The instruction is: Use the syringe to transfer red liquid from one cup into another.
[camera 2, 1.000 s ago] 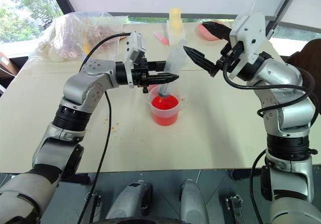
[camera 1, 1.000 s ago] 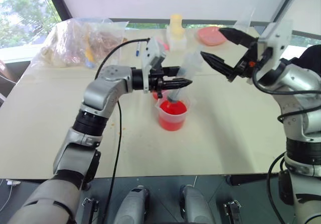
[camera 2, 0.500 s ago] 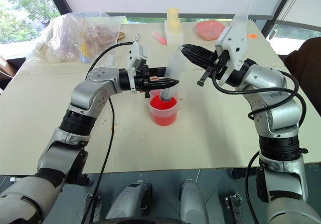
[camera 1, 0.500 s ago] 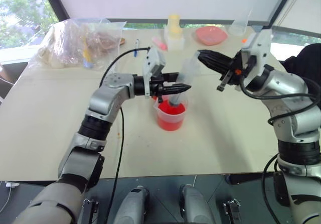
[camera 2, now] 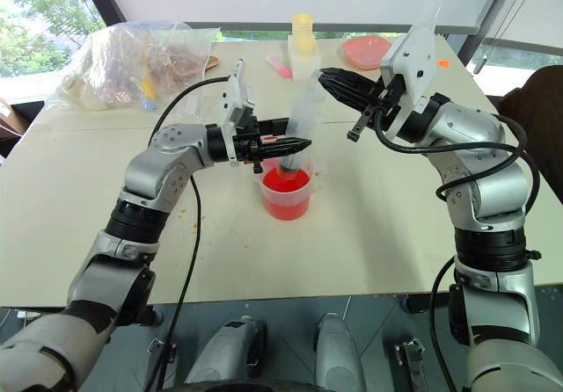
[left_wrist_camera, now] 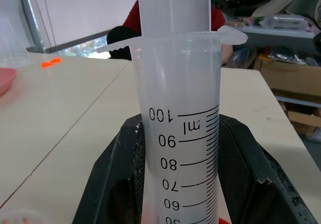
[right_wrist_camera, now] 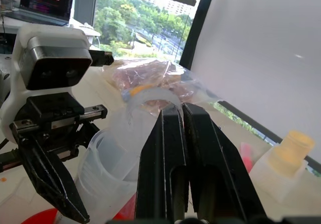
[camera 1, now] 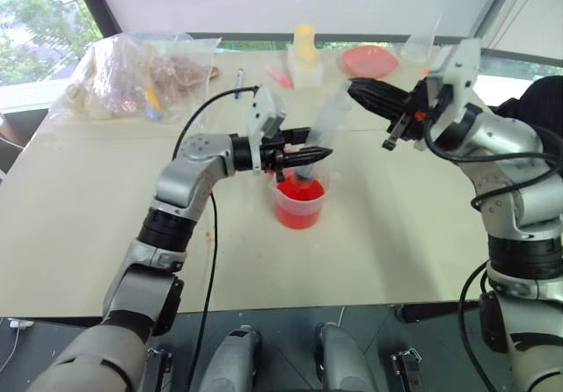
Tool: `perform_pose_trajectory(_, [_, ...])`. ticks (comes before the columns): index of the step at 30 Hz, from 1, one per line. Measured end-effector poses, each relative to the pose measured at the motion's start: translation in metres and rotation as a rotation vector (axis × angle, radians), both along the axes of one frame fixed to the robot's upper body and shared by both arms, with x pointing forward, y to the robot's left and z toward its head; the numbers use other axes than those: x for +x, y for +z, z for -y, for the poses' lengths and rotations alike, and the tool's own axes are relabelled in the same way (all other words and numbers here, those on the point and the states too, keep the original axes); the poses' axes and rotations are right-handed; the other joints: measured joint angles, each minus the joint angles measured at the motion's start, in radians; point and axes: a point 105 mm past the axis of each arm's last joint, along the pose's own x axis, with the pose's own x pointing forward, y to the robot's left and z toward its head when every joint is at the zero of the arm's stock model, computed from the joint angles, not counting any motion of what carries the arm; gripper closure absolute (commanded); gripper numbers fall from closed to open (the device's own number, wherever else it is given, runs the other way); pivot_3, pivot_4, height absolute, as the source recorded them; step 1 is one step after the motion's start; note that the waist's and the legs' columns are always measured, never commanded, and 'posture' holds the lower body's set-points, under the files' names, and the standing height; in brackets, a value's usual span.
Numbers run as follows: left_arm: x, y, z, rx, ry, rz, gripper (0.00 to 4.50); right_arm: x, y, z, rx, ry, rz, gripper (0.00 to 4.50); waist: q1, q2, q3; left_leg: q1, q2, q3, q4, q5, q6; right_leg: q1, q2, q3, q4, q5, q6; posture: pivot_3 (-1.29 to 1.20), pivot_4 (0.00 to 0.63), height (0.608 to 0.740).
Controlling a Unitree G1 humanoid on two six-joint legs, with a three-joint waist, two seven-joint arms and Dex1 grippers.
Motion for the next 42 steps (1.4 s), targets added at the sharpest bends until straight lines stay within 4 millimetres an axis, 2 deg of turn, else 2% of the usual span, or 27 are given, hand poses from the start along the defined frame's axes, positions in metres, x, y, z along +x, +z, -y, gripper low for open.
perform_pose_trajectory(6, [-0.001, 0.000, 0.000, -0.002, 0.005, -0.002, 3.03, 0.001, 0.006, 0.000, 0.001, 0.000, 0.025, 4.47, 0.000, 0.000, 0.000, 0.000, 0.000, 0.000, 0.000, 0.000, 0.000, 0.000, 0.000, 0.000, 0.000, 0.000, 0.000, 0.00, 0.150, 0.740])
perform_pose_trajectory(7, [-0.001, -0.001, 0.001, -0.002, 0.004, -0.007, 3.03, 0.001, 0.006, 0.000, 0.002, 0.001, 0.025, 4.21, 0.000, 0.000, 0.000, 0.000, 0.000, 0.000, 0.000, 0.000, 0.000, 0.000, 0.000, 0.000, 0.000, 0.000, 0.000, 0.00, 0.150, 0.740])
perform_pose_trajectory(10, [-0.002, -0.001, 0.003, -0.003, -0.002, -0.016, 3.03, 0.001, 0.008, 0.003, 0.020, -0.004, 0.020, 3.07, 0.000, 0.000, 0.000, 0.000, 0.000, 0.000, 0.000, 0.000, 0.000, 0.000, 0.000, 0.000, 0.000, 0.000, 0.000, 0.00, 0.150, 0.740])
perform_pose_trajectory(13, [-0.002, -0.003, 0.004, 0.000, -0.010, -0.033, 3.03, -0.003, 0.010, 0.012, 0.032, -0.023, 0.015, 1.35, 0.002, 0.000, 0.000, 0.000, 0.000, 0.000, 0.000, 0.000, 0.000, 0.000, 0.000, 0.000, 0.000, 0.000, 0.000, 0.00, 0.150, 0.740])
perform_pose_trajectory(16, [0.000, -0.004, 0.003, -0.002, 0.008, -0.056, 3.03, -0.012, 0.008, 0.019, 0.046, -0.039, 0.000, 0.01, 0.002, 0.000, 0.000, 0.000, 0.000, -0.001, 0.000, 0.000, 0.000, 0.000, 0.000, 0.000, 0.000, 0.000, 0.000, 0.00, 0.150, 0.740])
perform_pose_trajectory(21, [0.009, 0.006, -0.006, -0.052, 0.061, -0.083, 3.03, -0.032, -0.001, 0.023, 0.073, -0.010, -0.082, 0.01, 0.000, 0.000, 0.000, 0.000, 0.000, -0.001, 0.000, 0.000, 0.000, 0.000, 0.000, 0.000, 0.000, 0.000, 0.000, 0.00, 0.150, 0.740])
perform_pose_trajectory(24, [0.009, 0.021, -0.010, -0.049, 0.056, -0.089, 3.03, -0.045, 0.011, 0.042, 0.208, -0.020, -0.100, 0.01, 0.003, 0.000, 0.000, -0.001, 0.000, -0.002, 0.000, 0.000, 0.000, 0.000, 0.000, -0.001, 0.000, 0.000, 0.000, 0.00, 0.150, 0.740])
perform_pose_trajectory(25, [0.010, 0.036, -0.013, -0.072, 0.057, -0.078, 3.03, -0.048, 0.014, 0.051, 0.242, -0.038, -0.099, 0.01, 0.004, -0.001, 0.001, -0.001, 0.000, -0.002, 0.001, 0.000, 0.000, 0.000, 0.000, -0.001, 0.000, 0.000, 0.000, 0.00, 0.150, 0.740])
perform_pose_trajectory(26, [0.010, 0.060, -0.015, -0.119, 0.051, -0.057, 3.03, -0.050, 0.014, 0.058, 0.260, -0.058, -0.104, 0.01, 0.005, -0.002, 0.001, -0.002, 0.000, -0.002, 0.001, 0.000, 0.000, 0.000, 0.000, -0.002, 0.000, 0.000, 0.000, 0.00, 0.150, 0.740])
perform_pose_trajectory(29, [0.004, 0.125, -0.024, -0.233, 0.047, 0.090, 3.03, -0.050, 0.010, 0.063, 0.266, -0.086, -0.117, 0.01, 0.002, 0.000, 0.000, 0.000, 0.000, -0.001, 0.001, 0.000, 0.001, 0.001, 0.000, -0.001, 0.000, 0.000, 0.000, 0.00, 0.150, 0.740])
perform_pose_trajectory(30, [0.004, 0.137, -0.024, -0.254, 0.053, 0.139, 3.03, -0.048, 0.009, 0.064, 0.262, -0.094, -0.117, 0.01, 0.001, 0.000, 0.000, 0.001, 0.000, 0.000, 0.000, 0.000, 0.001, 0.002, 0.000, -0.001, 0.000, 0.000, 0.000, 0.00, 0.150, 0.740])
perform_pose_trajectory(31, [0.007, 0.141, -0.024, -0.262, 0.064, 0.164, 3.03, -0.047, 0.008, 0.064, 0.259, -0.101, -0.115, 0.01, 0.000, 0.001, -0.001, 0.002, 0.000, 0.000, 0.000, 0.000, 0.001, 0.002, 0.000, -0.001, 0.000, 0.000, 0.000, 0.00, 0.150, 0.740])
perform_pose_trajectory(34, [0.033, 0.127, -0.030, -0.241, 0.158, 0.186, 3.03, -0.040, 0.007, 0.061, 0.243, -0.115, -0.097, 0.01, -0.002, 0.001, -0.001, 0.003, -0.001, 0.003, 0.000, 0.000, 0.000, 0.002, 0.000, 0.000, 0.001, 0.000, 0.000, 0.00, 0.150, 0.740])
perform_pose_trajectory(37, [0.064, 0.092, -0.036, -0.204, 0.256, 0.131, 3.03, -0.030, 0.011, 0.056, 0.219, -0.127, -0.041, 0.01, -0.001, 0.001, 0.000, 0.002, -0.001, 0.002, 0.001, 0.000, 0.000, 0.002, 0.001, -0.001, 0.000, 0.000, 0.000, 0.00, 0.150, 0.740])
perform_pose_trajectory(39, [0.075, 0.071, -0.037, -0.159, 0.297, 0.123, 3.03, -0.023, 0.013, 0.052, 0.193, -0.138, -0.006, 0.01, 0.000, 0.000, 0.000, 0.000, -0.001, 0.002, 0.001, 0.000, 0.000, 0.001, 0.001, -0.001, 0.000, 0.000, 0.000, 0.00, 0.150, 0.740])
perform_pose_trajectory(42, [0.084, 0.055, -0.038, -0.124, 0.323, 0.125, 3.03, -0.008, 0.017, 0.047, 0.152, -0.166, 0.053, 0.01, 0.001, -0.001, 0.000, -0.001, -0.002, 0.003, 0.001, 0.000, 0.001, -0.001, 0.001, -0.001, 0.000, 0.000, 0.000, 0.00, 0.150, 0.740])
